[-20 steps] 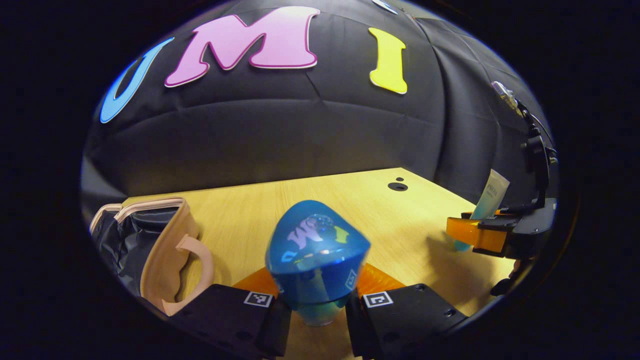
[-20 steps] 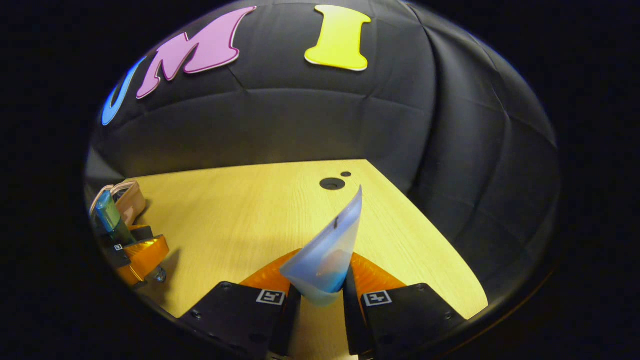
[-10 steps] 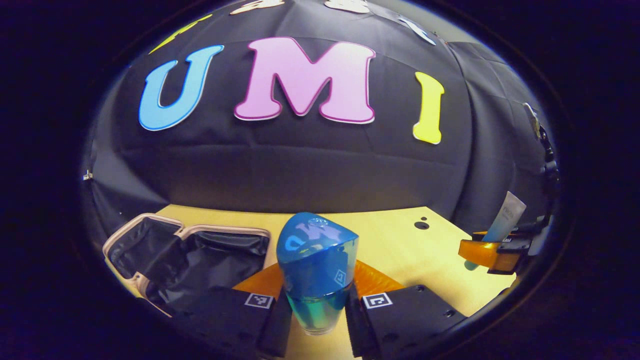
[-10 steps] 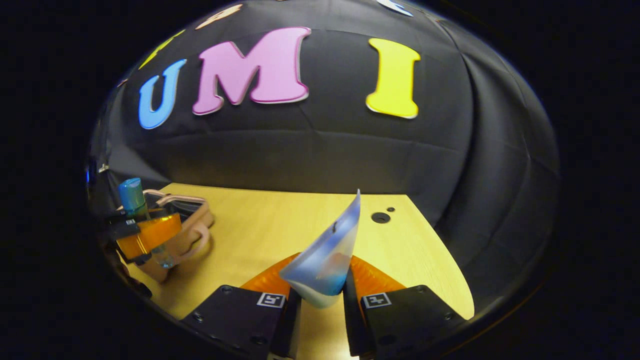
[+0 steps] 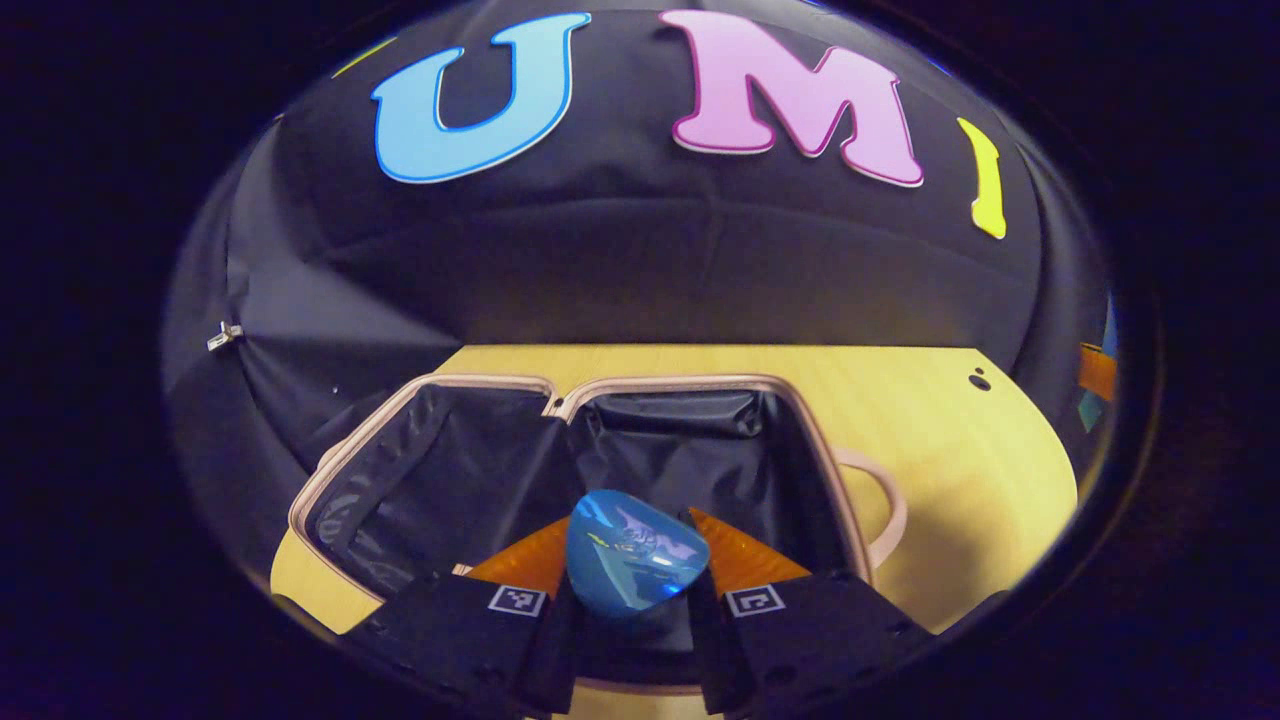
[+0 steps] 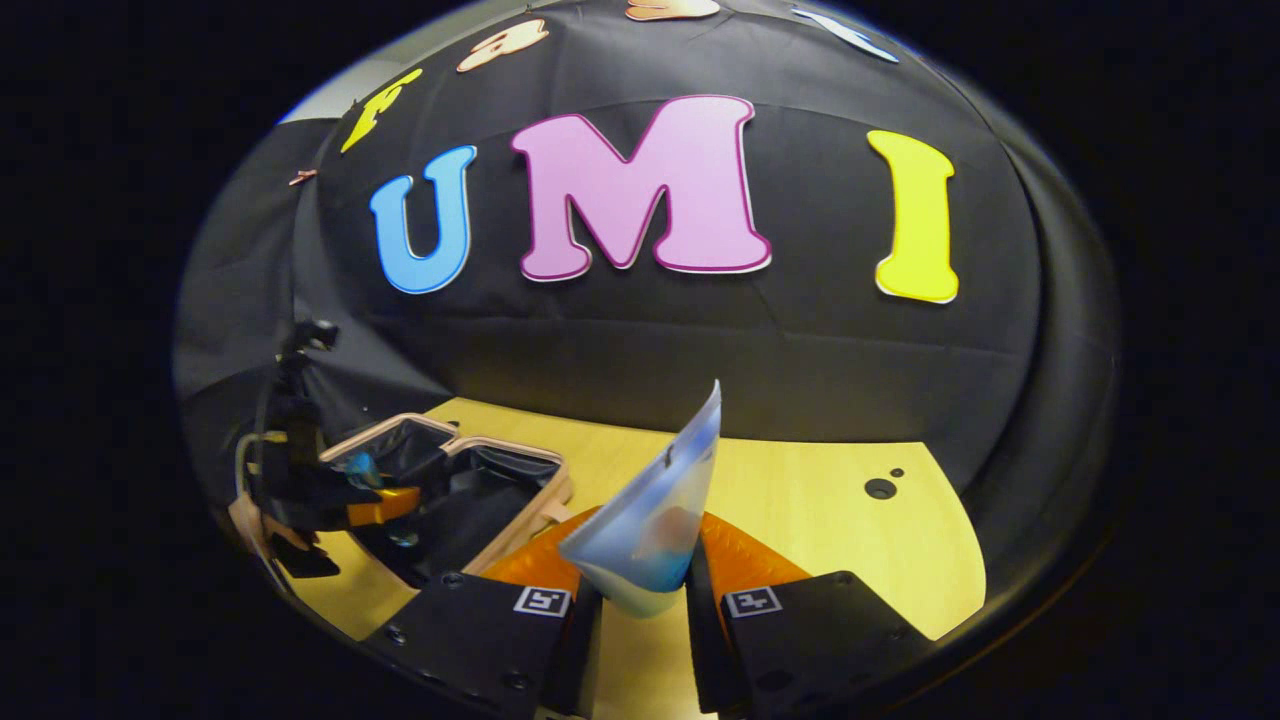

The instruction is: First open the suitcase, pack the skin care products into it, and then close the suitcase.

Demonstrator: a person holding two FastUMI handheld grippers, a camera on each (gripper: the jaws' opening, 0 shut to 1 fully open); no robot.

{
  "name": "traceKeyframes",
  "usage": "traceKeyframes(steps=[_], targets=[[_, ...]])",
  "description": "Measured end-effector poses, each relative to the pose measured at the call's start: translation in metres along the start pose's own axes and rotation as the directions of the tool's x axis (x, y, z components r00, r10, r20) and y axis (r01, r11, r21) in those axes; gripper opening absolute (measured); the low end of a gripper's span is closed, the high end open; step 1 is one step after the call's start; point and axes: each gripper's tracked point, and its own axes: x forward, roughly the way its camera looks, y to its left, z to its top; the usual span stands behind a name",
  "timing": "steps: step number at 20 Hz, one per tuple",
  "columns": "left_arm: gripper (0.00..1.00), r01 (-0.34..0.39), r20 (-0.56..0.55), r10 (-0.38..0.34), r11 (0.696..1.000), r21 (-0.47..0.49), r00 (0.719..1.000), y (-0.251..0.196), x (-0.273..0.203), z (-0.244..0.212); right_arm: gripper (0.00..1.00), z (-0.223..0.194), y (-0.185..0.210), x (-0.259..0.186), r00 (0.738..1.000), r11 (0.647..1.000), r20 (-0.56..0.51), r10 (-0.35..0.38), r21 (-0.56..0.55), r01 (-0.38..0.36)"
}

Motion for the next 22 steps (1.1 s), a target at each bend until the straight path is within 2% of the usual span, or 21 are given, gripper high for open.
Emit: traceKeyframes(steps=[2, 3, 4, 5, 6, 8, 10, 11, 12, 14, 15, 16, 17, 18, 19, 21, 22], targets=[[0.55, 0.017, 0.004, -0.018, 0.999, 0.040, 1.000, 0.003, 0.017, 0.012, 0.41, -0.001, 0.008, -0.005, 1.000, 1.000, -0.010, 0.016, -0.005, -0.016], [0.51, 0.029, -0.007, -0.029, 0.997, 0.071, 1.000, 0.003, 0.027, 0.018, 0.41, -0.001, 0.010, -0.009, 1.000, 1.000, -0.016, 0.018, -0.004, -0.018], [0.52, 0.028, -0.037, -0.024, 0.995, 0.096, 0.999, 0.001, 0.036, 0.021, 0.41, -0.002, 0.011, -0.009, 1.000, 1.000, -0.020, 0.018, 0.002, -0.018], [0.46, 0.030, -0.062, -0.022, 0.992, 0.119, 0.998, -0.003, 0.042, 0.024, 0.41, -0.001, 0.011, -0.010, 1.000, 1.000, -0.020, 0.016, 0.008, -0.016], [0.50, 0.033, -0.087, -0.020, 0.989, 0.146, 0.996, -0.005, 0.055, 0.025, 0.41, 0.001, 0.010, -0.010, 1.000, 1.000, -0.017, 0.013, 0.009, -0.013], [0.50, 0.036, -0.139, -0.010, 0.981, 0.190, 0.990, -0.008, 0.082, 0.022, 0.44, 0.003, 0.009, -0.009, 1.000, 1.000, -0.012, 0.000, 0.012, 0.000], [0.50, 0.046, -0.180, -0.004, 0.972, 0.230, 0.984, -0.013, 0.096, 0.016, 0.35, 0.005, 0.011, -0.007, 1.000, 1.000, -0.014, -0.009, 0.019, 0.009], [0.49, 0.047, -0.202, 0.005, 0.968, 0.248, 0.979, -0.013, 0.102, 0.010, 0.35, 0.005, 0.013, -0.004, 1.000, 1.000, -0.018, -0.009, 0.018, 0.010], [0.49, 0.048, -0.225, 0.011, 0.965, 0.257, 0.974, -0.014, 0.106, 0.003, 0.41, 0.004, 0.016, -0.001, 1.000, 1.000, -0.025, -0.007, 0.015, 0.007], [0.53, 0.040, -0.254, 0.023, 0.970, 0.239, 0.967, -0.011, 0.110, -0.008, 0.41, 0.003, 0.025, 0.005, 0.999, 1.000, -0.040, -0.001, 0.018, 0.002], [0.50, 0.021, -0.235, 0.033, 0.975, 0.222, 0.971, -0.007, 0.110, -0.006, 0.35, 0.004, 0.031, 0.007, 0.999, 1.000, -0.044, 0.002, 0.028, -0.001], [0.51, 0.019, -0.206, 0.023, 0.980, 0.197, 0.978, -0.006, 0.110, 0.000, 0.35, 0.009, 0.038, 0.009, 0.999, 0.999, -0.038, 0.006, 0.036, -0.004], [0.52, 0.010, -0.163, 0.019, 0.984, 0.179, 0.986, -0.006, 0.105, 0.009, 0.41, 0.014, 0.045, 0.014, 0.999, 0.999, -0.031, 0.011, 0.031, -0.010], [0.59, 0.010, -0.112, 0.008, 0.987, 0.159, 0.994, -0.002, 0.097, 0.026, 0.41, 0.017, 0.052, 0.019, 0.999, 1.000, -0.034, 0.018, 0.020, -0.017], [0.87, -0.001, -0.065, 0.010, 0.991, 0.135, 0.998, 0.006, 0.086, 0.039, 0.41, 0.018, 0.060, 0.023, 0.999, 1.000, -0.040, 0.028, 0.013, -0.027], [0.91, -0.019, 0.067, 0.015, 0.997, 0.068, 0.998, 0.022, 0.049, 0.076, 0.41, 0.018, 0.083, 0.035, 0.997, 0.998, -0.061, 0.047, 0.036, -0.045], [0.94, -0.060, 0.123, 0.052, 0.996, 0.063, 0.991, 0.040, 0.019, 0.092, 0.41, 0.017, 0.092, 0.039, 0.996, 0.997, -0.074, 0.049, 0.062, -0.044]])
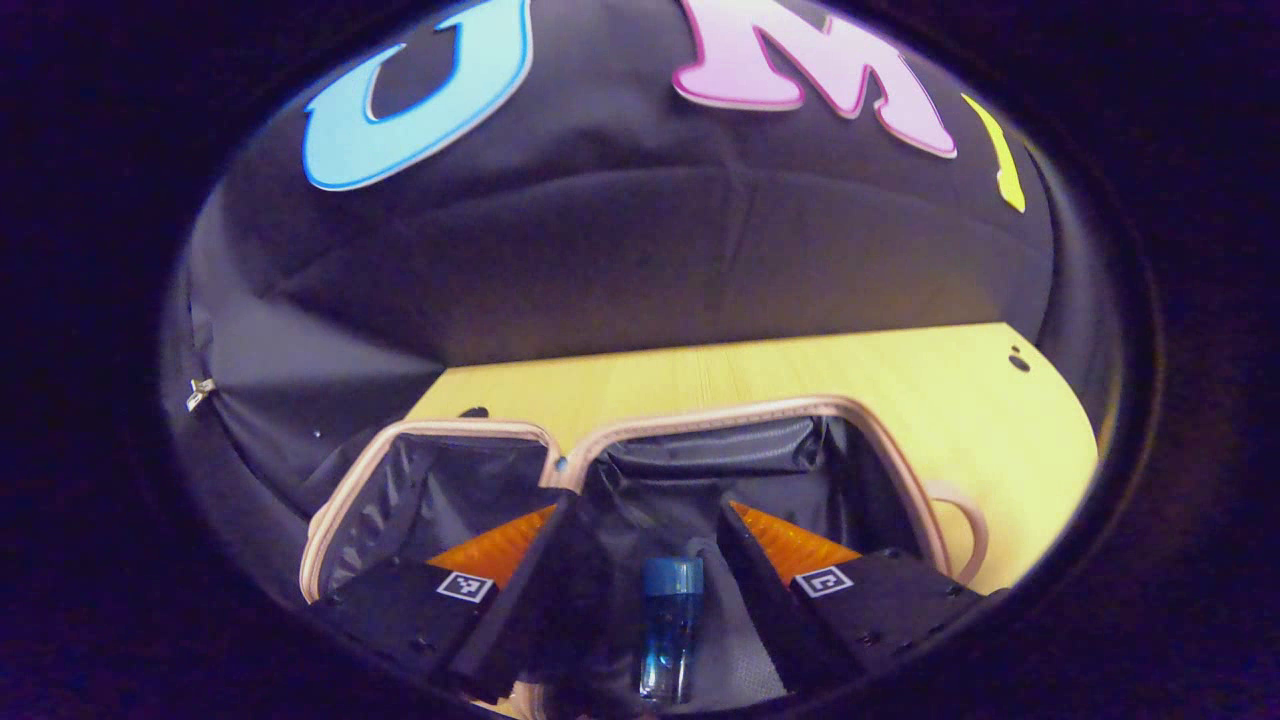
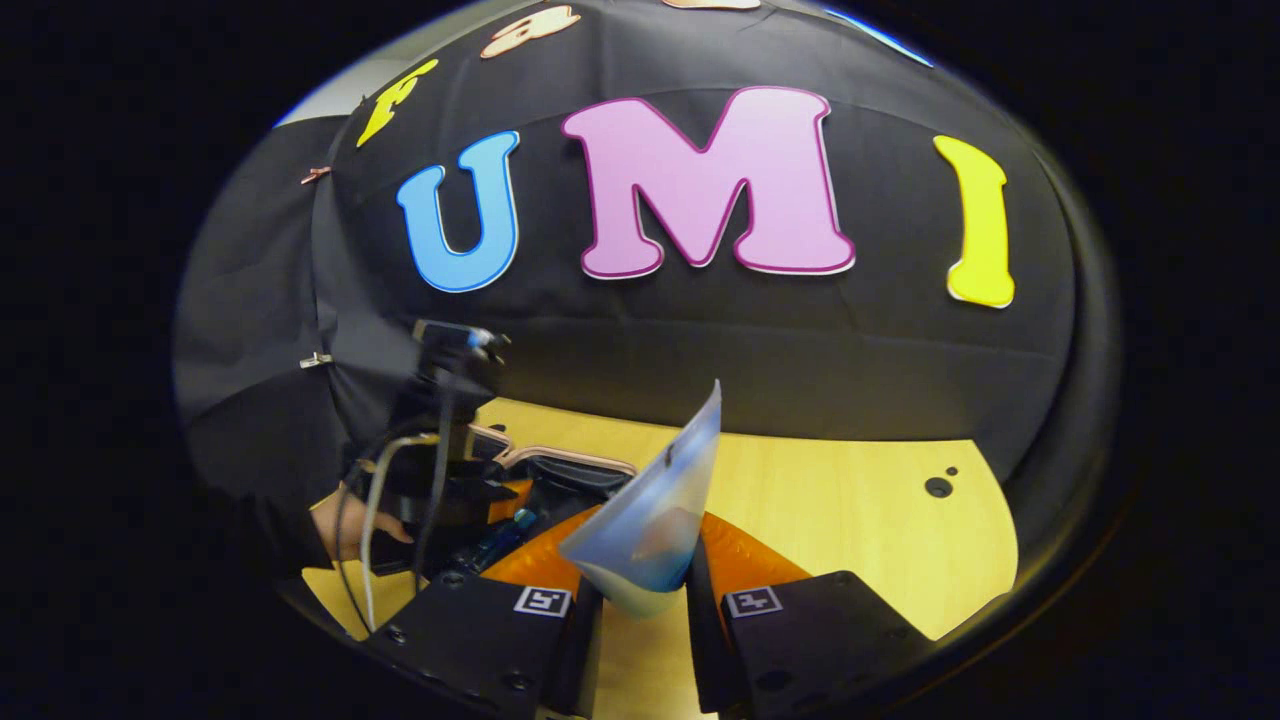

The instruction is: First open the suitcase, pack the skin care products into it, and then close the suitcase.

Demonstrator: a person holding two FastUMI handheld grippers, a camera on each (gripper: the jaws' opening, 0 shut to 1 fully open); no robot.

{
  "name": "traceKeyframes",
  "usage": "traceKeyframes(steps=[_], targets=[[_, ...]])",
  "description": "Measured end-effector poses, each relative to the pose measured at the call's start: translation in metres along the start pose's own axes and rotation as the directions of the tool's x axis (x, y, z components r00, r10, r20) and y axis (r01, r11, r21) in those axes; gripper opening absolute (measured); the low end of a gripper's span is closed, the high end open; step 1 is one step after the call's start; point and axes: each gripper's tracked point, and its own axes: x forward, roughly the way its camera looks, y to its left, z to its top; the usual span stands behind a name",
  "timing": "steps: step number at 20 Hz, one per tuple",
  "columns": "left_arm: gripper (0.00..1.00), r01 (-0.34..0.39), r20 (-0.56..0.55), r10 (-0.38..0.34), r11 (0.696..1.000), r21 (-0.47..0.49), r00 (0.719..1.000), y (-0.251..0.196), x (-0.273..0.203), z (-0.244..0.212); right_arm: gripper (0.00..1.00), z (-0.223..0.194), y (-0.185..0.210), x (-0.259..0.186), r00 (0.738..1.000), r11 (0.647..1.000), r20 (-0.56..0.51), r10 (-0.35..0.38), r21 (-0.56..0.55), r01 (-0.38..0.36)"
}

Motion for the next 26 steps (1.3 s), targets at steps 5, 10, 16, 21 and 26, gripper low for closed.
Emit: traceKeyframes(steps=[5, 10, 16, 21, 26], targets=[[0.98, -0.111, 0.218, 0.114, 0.993, -0.025, 0.969, 0.087, -0.121, 0.045, 0.41, -0.024, 0.048, 0.037, 0.997, 0.998, -0.073, 0.027, -0.050, -0.030], [0.98, -0.119, 0.202, 0.132, 0.990, -0.072, 0.971, 0.117, -0.212, 0.003, 0.41, -0.083, 0.098, 0.094, 0.975, 0.998, -0.220, 0.024, -0.053, -0.036], [0.98, -0.053, 0.105, 0.084, 0.961, -0.271, 0.991, 0.116, -0.254, -0.028, 0.41, -0.153, 0.103, 0.147, 0.901, 0.996, -0.427, -0.078, 0.008, 0.091], [0.96, -0.047, 0.106, 0.091, 0.930, -0.364, 0.990, 0.133, -0.259, -0.024, 0.42, -0.200, 0.101, 0.140, 0.794, 0.986, -0.590, -0.148, -0.026, 0.164], [0.92, -0.109, 0.090, 0.157, 0.911, -0.398, 0.984, 0.170, -0.247, -0.035, 0.53, -0.187, 0.113, 0.131, 0.801, 0.984, -0.584, -0.133, 0.021, 0.179]])
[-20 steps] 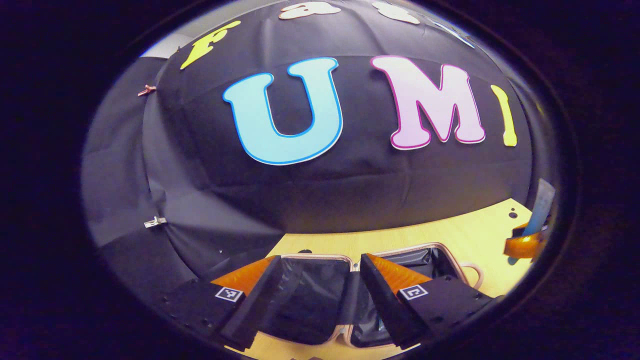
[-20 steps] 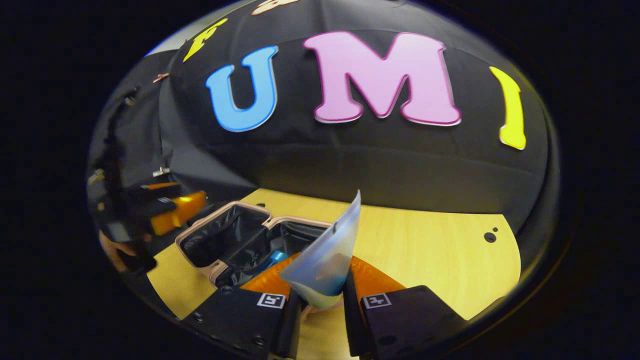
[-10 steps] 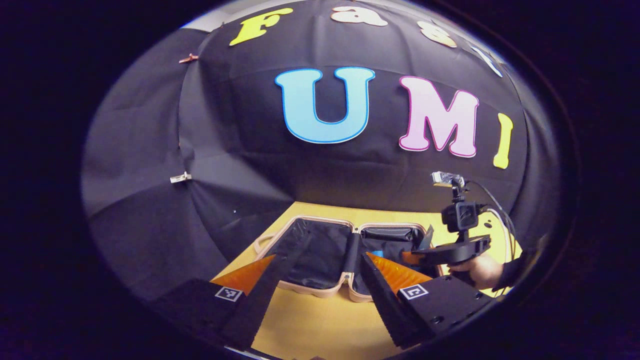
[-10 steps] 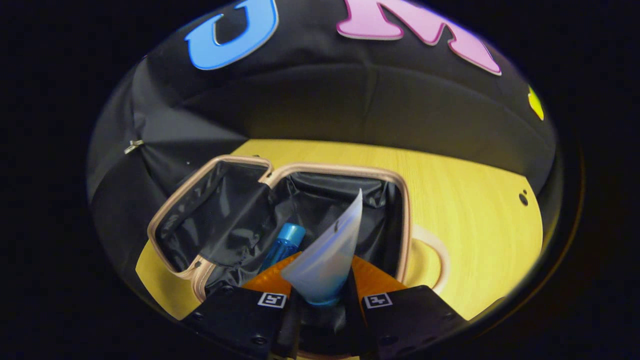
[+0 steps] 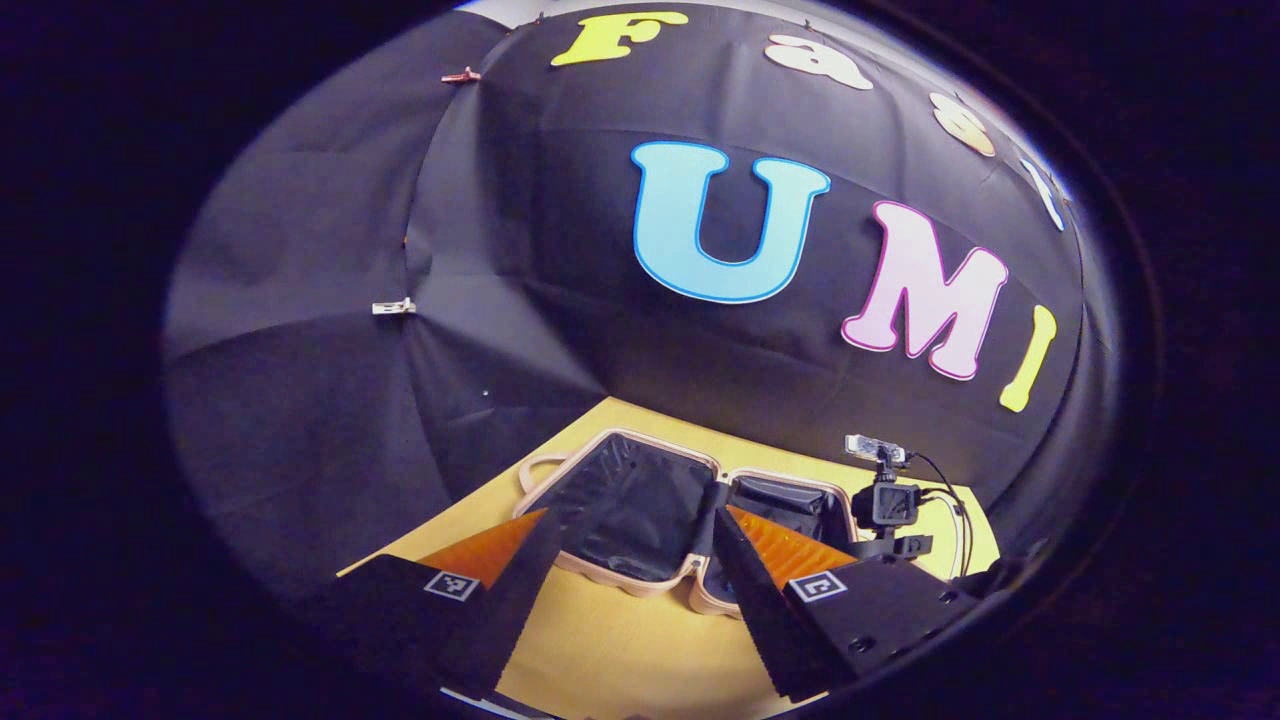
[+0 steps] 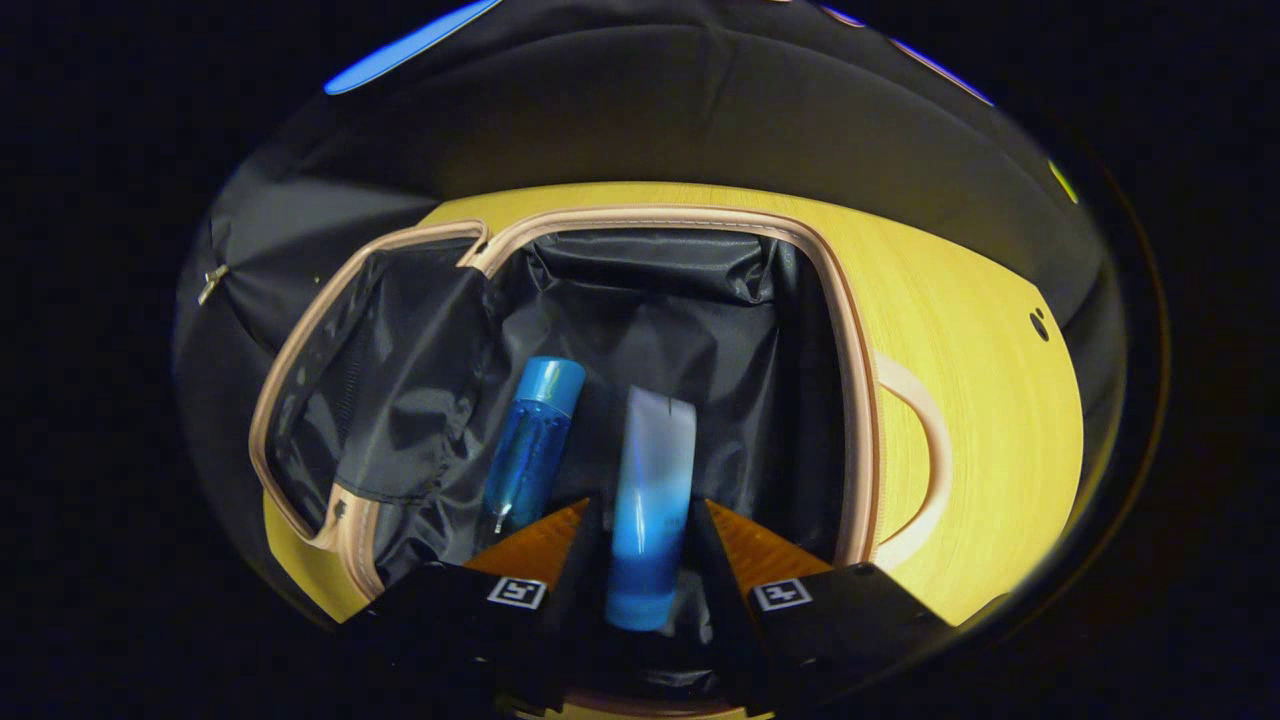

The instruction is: First open the suitcase, pack the skin care products into it, and then close the suitcase.

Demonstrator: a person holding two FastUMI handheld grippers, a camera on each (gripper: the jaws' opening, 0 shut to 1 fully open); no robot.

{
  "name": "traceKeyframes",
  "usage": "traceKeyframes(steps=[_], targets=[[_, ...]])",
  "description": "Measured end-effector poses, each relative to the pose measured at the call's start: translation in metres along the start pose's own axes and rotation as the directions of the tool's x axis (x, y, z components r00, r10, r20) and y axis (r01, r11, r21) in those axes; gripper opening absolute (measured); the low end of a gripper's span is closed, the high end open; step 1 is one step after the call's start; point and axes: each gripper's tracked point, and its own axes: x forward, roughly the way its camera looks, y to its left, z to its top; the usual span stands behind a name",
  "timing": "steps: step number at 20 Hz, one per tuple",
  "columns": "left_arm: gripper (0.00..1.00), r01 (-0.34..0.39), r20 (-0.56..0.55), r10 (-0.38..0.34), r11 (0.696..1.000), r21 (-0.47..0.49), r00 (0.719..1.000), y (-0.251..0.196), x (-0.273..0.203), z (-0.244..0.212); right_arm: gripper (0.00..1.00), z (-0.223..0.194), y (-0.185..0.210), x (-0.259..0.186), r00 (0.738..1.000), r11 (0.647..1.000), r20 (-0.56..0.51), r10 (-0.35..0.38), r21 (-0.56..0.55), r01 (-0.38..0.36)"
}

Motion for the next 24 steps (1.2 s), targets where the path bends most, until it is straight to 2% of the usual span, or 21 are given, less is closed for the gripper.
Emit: traceKeyframes(steps=[1, 3, 4, 5, 7, 9, 11, 13, 15, 17, 18, 21, 22, 23, 24], targets=[[0.96, -0.035, -0.001, 0.035, 0.999, 0.005, 0.999, 0.014, 0.007, -0.004, 0.64, 0.003, 0.001, -0.011, 1.000, 1.000, 0.010, 0.009, -0.011, -0.009], [0.96, -0.086, -0.010, 0.086, 0.996, 0.005, 0.996, 0.042, 0.031, -0.012, 0.71, 0.010, -0.002, -0.034, 0.997, 0.999, 0.070, 0.031, -0.042, -0.028], [0.96, -0.104, -0.017, 0.104, 0.995, -0.001, 0.994, 0.056, 0.048, -0.016, 0.71, 0.015, -0.004, -0.049, 0.992, 0.998, 0.116, 0.045, -0.054, -0.039], [0.96, -0.113, -0.025, 0.113, 0.994, -0.012, 0.993, 0.071, 0.065, -0.018, 0.89, 0.020, -0.008, -0.065, 0.985, 0.997, 0.164, 0.055, -0.062, -0.045], [0.96, -0.111, -0.039, 0.109, 0.992, -0.053, 0.993, 0.095, 0.104, -0.014, 0.98, 0.027, -0.017, -0.098, 0.964, 0.996, 0.253, 0.077, -0.071, -0.060], [0.95, -0.053, -0.015, 0.051, 0.990, -0.130, 0.999, 0.104, 0.142, 0.002, 0.98, 0.032, -0.033, -0.128, 0.941, 0.994, 0.331, 0.077, -0.093, -0.048], [0.94, 0.016, -0.002, -0.017, 0.973, -0.231, 1.000, 0.110, 0.182, 0.015, 0.98, 0.030, -0.053, -0.156, 0.922, 0.993, 0.381, 0.062, -0.113, -0.020], [0.92, 0.061, -0.055, -0.081, 0.954, -0.294, 0.995, 0.119, 0.215, 0.005, 0.98, 0.019, -0.074, -0.177, 0.916, 0.994, 0.400, 0.027, -0.105, 0.017], [0.82, 0.025, -0.111, -0.057, 0.961, -0.275, 0.992, 0.132, 0.248, -0.015, 0.98, 0.000, -0.090, -0.193, 0.918, 0.997, 0.397, -0.004, -0.073, 0.036], [0.78, -0.006, -0.181, -0.045, 0.962, -0.274, 0.982, 0.149, 0.279, -0.036, 0.98, -0.026, -0.105, -0.203, 0.928, 0.998, 0.371, -0.039, -0.040, 0.058], [0.78, -0.020, -0.224, -0.047, 0.958, -0.285, 0.973, 0.152, 0.291, -0.046, 0.98, -0.040, -0.112, -0.207, 0.936, 0.998, 0.349, -0.053, -0.021, 0.064], [0.67, -0.095, -0.349, -0.015, 0.951, -0.296, 0.937, 0.172, 0.307, -0.079, 0.98, -0.080, -0.133, -0.204, 0.959, 0.994, 0.260, -0.113, 0.036, 0.107], [0.51, -0.079, -0.366, -0.061, 0.932, -0.354, 0.929, 0.164, 0.311, -0.085, 0.98, -0.090, -0.133, -0.200, 0.967, 0.993, 0.227, -0.113, 0.053, 0.103], [0.40, -0.050, -0.373, -0.130, 0.899, -0.435, 0.919, 0.149, 0.312, -0.089, 0.98, -0.094, -0.130, -0.199, 0.971, 0.993, 0.210, -0.111, 0.065, 0.099], [0.36, -0.044, -0.388, -0.175, 0.868, -0.495, 0.905, 0.139, 0.313, -0.096, 0.98, -0.095, -0.128, -0.198, 0.973, 0.993, 0.205, -0.109, 0.066, 0.098]])
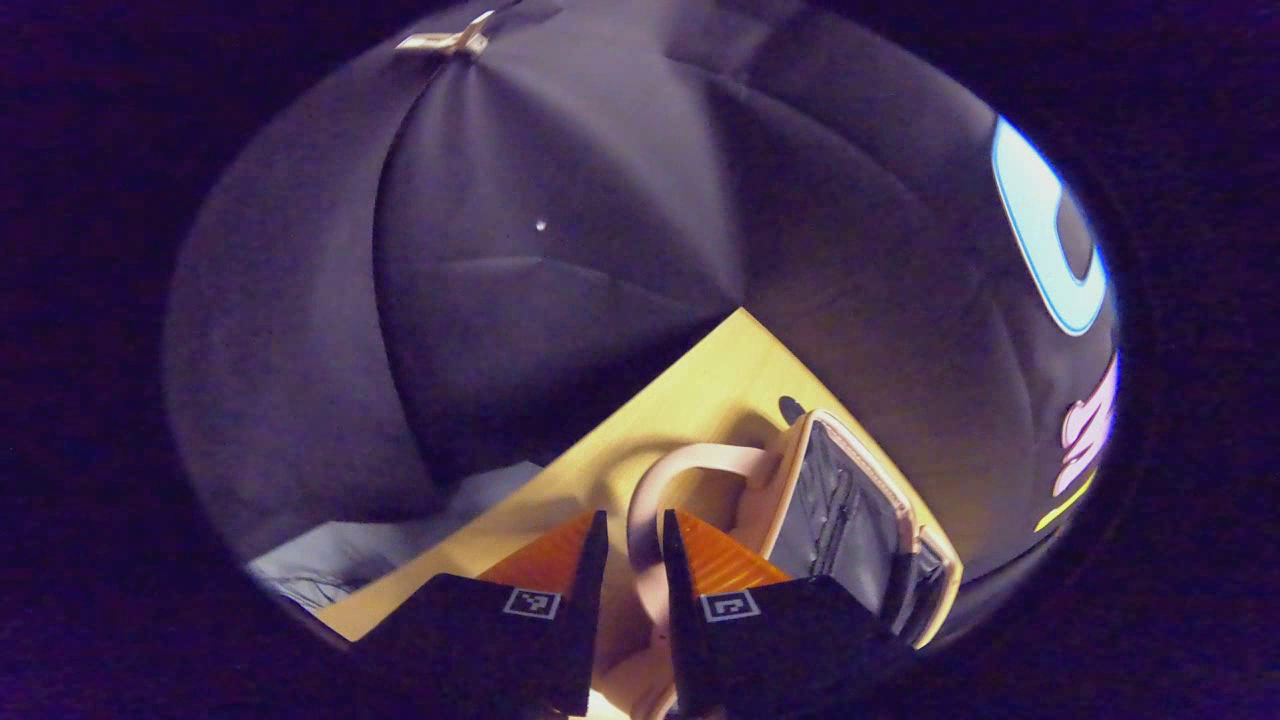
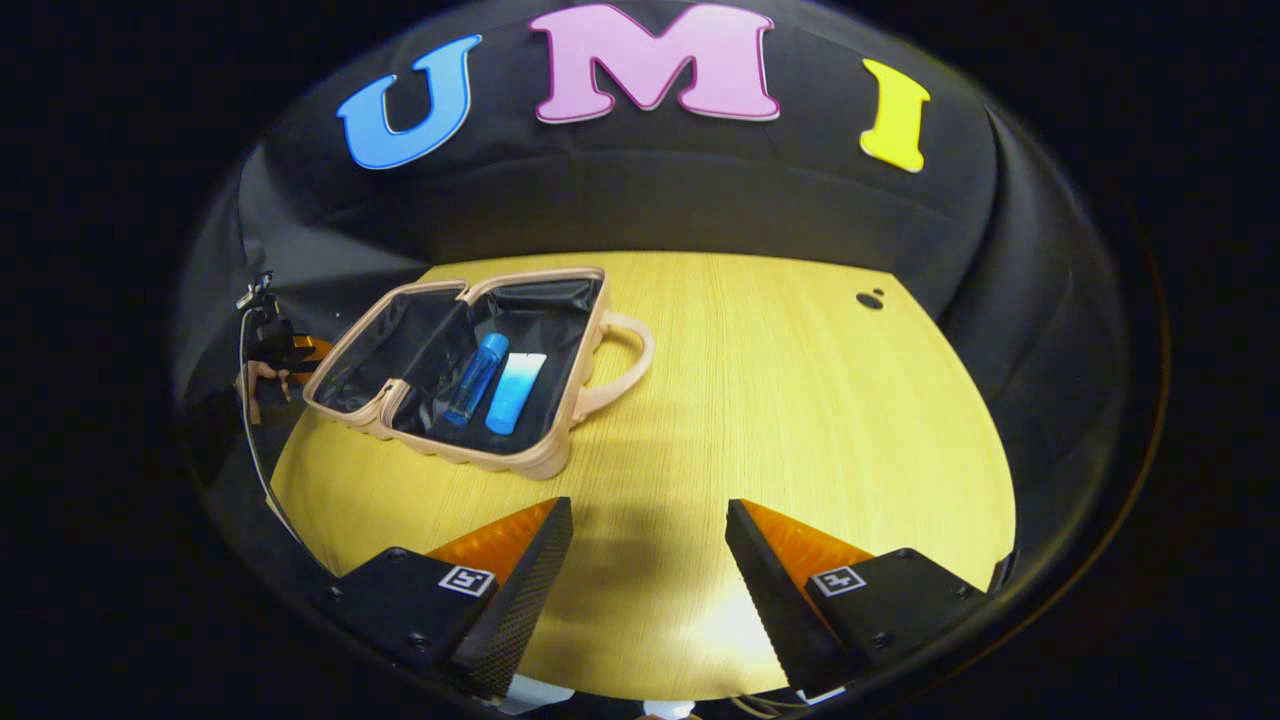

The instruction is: First open the suitcase, pack the skin care products into it, and then close the suitcase.

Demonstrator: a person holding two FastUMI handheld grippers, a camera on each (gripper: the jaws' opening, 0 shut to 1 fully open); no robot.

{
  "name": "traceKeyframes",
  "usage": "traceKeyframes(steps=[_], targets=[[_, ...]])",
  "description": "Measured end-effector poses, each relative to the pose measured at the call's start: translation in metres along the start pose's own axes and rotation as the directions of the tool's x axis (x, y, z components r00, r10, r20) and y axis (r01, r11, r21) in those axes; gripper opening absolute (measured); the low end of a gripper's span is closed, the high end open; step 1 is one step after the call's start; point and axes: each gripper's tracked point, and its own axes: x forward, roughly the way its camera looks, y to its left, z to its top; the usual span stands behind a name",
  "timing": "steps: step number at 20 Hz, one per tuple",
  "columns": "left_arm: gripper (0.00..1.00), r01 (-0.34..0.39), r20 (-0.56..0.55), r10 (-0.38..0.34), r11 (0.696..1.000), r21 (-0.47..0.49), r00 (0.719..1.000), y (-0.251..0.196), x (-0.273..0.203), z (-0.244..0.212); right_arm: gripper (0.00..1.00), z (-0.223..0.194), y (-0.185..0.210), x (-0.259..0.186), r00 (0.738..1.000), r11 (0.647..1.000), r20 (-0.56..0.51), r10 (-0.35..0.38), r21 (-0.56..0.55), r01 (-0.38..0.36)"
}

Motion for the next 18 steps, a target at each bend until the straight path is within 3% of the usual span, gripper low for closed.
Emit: traceKeyframes(steps=[3, 5, 7, 10, 12, 13, 15, 18], targets=[[0.24, 0.052, -0.011, -0.054, 0.993, -0.103, 0.998, 0.006, 0.005, -0.001, 0.98, 0.011, 0.002, -0.003, 1.000, 0.999, 0.028, 0.008, -0.034, -0.007], [0.16, 0.071, 0.019, -0.070, 0.993, -0.099, 0.997, 0.006, -0.007, 0.009, 0.98, 0.020, 0.000, -0.006, 0.999, 0.998, 0.051, 0.006, -0.060, -0.003], [0.06, 0.047, 0.015, -0.046, 0.998, -0.038, 0.999, -0.002, -0.011, 0.007, 0.98, 0.023, -0.002, -0.007, 0.998, 0.999, 0.055, 0.014, -0.052, -0.011], [0.06, 0.026, 0.103, -0.033, 0.997, 0.070, 0.994, -0.022, -0.035, 0.023, 0.98, 0.025, -0.005, -0.007, 0.998, 0.999, 0.050, 0.036, -0.006, -0.036], [0.06, 0.016, 0.195, -0.049, 0.986, 0.165, 0.980, -0.039, -0.077, 0.043, 0.98, 0.031, -0.015, -0.008, 0.998, 0.999, 0.064, 0.024, 0.020, -0.026], [0.10, 0.016, 0.236, -0.069, 0.975, 0.220, 0.969, -0.054, -0.102, 0.050, 0.98, 0.038, -0.020, -0.009, 0.997, 0.999, 0.080, 0.021, 0.023, -0.023], [0.06, 0.034, 0.295, -0.138, 0.943, 0.332, 0.945, -0.093, -0.150, 0.060, 0.98, 0.052, -0.033, -0.015, 0.992, 1.000, 0.128, 0.012, 0.018, -0.014], [0.06, 0.072, 0.314, -0.260, 0.861, 0.503, 0.913, -0.154, -0.215, 0.052, 0.98, 0.063, -0.052, -0.023, 0.984, 1.000, 0.175, 0.000, 0.006, -0.001]])
